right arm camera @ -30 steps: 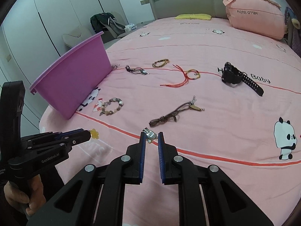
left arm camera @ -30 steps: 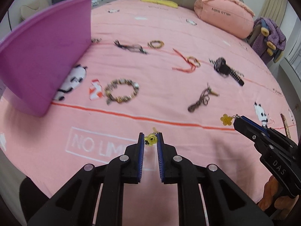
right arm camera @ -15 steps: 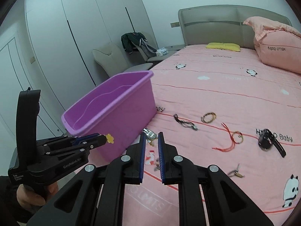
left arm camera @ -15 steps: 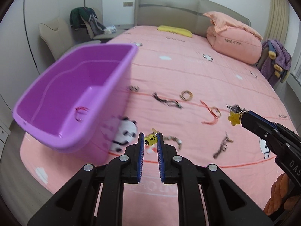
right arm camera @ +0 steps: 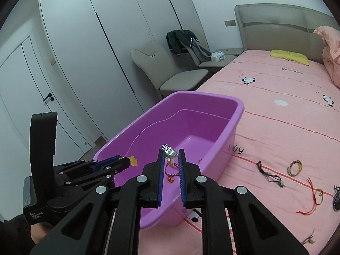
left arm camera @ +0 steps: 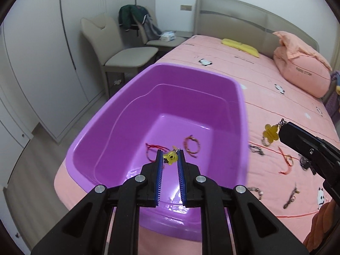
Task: Organize jewelry
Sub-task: 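Carry both flower charms over the purple tub, then open both tools to drop the flower charms into the tub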
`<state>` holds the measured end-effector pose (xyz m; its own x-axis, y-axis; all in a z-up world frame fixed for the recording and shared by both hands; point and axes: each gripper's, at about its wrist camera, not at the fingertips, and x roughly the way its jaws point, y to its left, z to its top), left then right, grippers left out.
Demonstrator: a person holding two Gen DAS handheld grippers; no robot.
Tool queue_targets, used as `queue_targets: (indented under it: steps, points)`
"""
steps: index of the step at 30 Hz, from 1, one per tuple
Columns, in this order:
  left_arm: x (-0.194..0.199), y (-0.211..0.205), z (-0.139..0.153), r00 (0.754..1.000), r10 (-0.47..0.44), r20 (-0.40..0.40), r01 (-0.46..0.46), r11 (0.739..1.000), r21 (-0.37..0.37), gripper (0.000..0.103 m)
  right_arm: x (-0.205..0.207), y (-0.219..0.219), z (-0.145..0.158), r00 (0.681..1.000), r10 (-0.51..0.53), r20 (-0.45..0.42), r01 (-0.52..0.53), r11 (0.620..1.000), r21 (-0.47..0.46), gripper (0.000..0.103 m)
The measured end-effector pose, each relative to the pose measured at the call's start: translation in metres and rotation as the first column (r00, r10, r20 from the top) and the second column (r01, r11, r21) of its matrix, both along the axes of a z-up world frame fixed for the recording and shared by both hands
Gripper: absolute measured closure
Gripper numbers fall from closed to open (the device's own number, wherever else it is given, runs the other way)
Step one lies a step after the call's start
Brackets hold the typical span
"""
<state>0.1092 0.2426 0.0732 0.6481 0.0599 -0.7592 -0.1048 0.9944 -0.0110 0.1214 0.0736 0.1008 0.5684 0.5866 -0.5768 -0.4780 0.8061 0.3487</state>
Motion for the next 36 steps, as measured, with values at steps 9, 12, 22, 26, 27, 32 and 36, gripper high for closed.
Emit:
queue_targets:
  steps: [9,12,22,26,27,32,36]
  points:
    - [0.040,0.044,-0.034,0.988,0.071,-0.138,-0.077,0.996,-0.045,0.088,0.054,0.053,-0.036,0.989,0.022,-0.148,-0.037,0.994,-0.098,0.090]
    - [0.046,0.048,-0.041,0.986,0.077,-0.149,-0.085,0.995,-0.045,0.088,0.061,0.059,-0.045,0.985,0.020,-0.170,-0.041,0.992,-0.121,0.090]
    - [0.046,0.048,-0.044,0.982,0.128,-0.137,-0.125,0.992,0.027,0.018,0.068,0.059,-0.042,0.987,-0.052,-0.149,0.023,0.982,-0.190,0.052]
    - [0.041,0.051,-0.039,0.980,0.150,-0.132,-0.146,0.989,0.037,0.018,0.065,0.050,-0.035,0.989,-0.070,-0.131,0.044,0.981,-0.192,0.052]
    - [0.040,0.052,-0.039,0.979,0.158,-0.132,-0.154,0.987,0.035,0.018,0.063,0.047,-0.034,0.989,-0.072,-0.132,0.047,0.982,-0.184,0.052]
    - [0.031,0.051,-0.032,0.979,0.166,-0.120,-0.163,0.986,0.033,0.014,0.050,0.033,-0.030,0.989,-0.083,-0.125,0.062,0.984,-0.166,0.052]
    - [0.017,0.047,-0.023,0.983,0.162,-0.091,-0.159,0.987,0.033,0.011,0.034,0.019,-0.026,0.987,-0.101,-0.129,0.084,0.987,-0.136,0.050]
